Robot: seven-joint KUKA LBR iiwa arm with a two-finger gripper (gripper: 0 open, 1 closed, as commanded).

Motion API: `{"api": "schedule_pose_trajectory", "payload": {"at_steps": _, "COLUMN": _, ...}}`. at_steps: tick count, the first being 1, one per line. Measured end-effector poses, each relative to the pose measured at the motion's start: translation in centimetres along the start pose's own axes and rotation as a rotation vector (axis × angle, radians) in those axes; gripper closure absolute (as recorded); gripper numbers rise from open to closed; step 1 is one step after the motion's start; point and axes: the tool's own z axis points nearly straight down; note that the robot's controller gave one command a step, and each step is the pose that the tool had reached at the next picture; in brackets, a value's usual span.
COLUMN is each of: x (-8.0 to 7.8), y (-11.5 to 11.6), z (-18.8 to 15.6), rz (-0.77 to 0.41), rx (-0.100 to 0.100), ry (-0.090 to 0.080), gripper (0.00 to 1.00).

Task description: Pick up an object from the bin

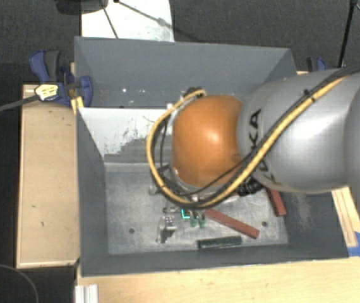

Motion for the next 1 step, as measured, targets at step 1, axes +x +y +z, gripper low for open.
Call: {"api": "schedule_pose_trajectory", "payload": {"at_steps": 1, "x": -0.21, "y": -0.09, "z": -0.38, "rz": 0.005, "rx": -0.002, "ry": -0.007, "gripper": 0.0}}
